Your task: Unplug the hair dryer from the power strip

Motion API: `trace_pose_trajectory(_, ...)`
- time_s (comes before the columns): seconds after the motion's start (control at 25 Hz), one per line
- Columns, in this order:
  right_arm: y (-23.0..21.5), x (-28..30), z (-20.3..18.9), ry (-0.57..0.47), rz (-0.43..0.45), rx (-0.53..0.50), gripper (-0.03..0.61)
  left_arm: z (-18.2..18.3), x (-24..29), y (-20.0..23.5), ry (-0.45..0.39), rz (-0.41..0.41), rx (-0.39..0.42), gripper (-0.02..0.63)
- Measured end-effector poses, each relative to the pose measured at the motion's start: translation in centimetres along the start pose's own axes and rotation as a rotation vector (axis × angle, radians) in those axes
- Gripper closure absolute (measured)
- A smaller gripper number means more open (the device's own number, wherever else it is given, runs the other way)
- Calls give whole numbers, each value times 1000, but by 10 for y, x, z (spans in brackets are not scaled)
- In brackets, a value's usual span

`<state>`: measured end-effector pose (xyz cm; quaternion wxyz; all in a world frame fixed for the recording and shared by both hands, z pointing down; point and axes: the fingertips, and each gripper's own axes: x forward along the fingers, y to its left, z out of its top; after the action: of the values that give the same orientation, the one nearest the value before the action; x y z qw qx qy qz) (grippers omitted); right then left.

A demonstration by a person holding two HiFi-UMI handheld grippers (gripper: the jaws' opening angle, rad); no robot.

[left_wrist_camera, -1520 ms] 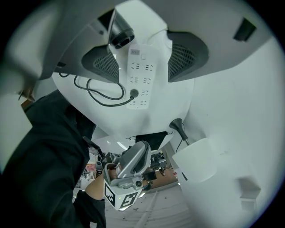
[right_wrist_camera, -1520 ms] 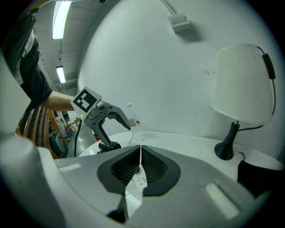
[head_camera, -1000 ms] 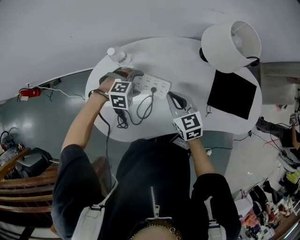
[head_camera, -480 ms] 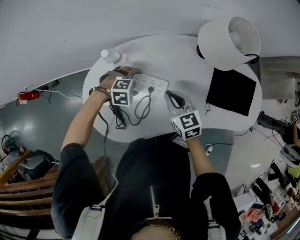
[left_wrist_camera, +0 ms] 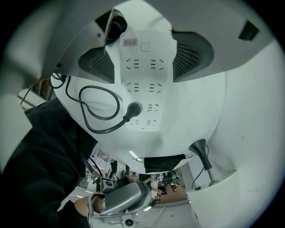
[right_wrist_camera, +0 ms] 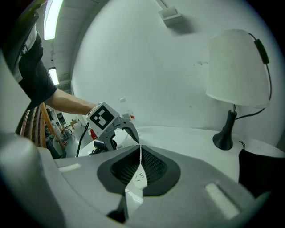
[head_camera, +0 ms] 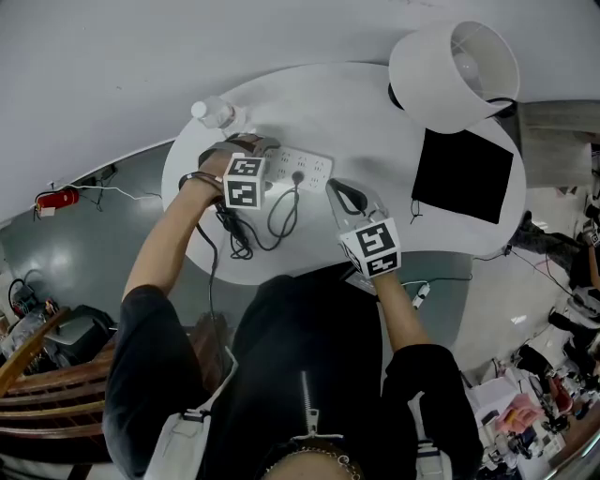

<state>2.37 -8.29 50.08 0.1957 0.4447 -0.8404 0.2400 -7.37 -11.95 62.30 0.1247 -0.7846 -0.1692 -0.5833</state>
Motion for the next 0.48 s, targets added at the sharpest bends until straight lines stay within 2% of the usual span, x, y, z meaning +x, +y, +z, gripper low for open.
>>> trace_pose_trajectory(0.32,-4,-2,-5,11,-9,34,572,-3,17,0,43,-23,-11,222)
trace_pose_trajectory(0.48,-7,1,-8,16,-10,14,572,-2,22,1,57,-25,-1,222)
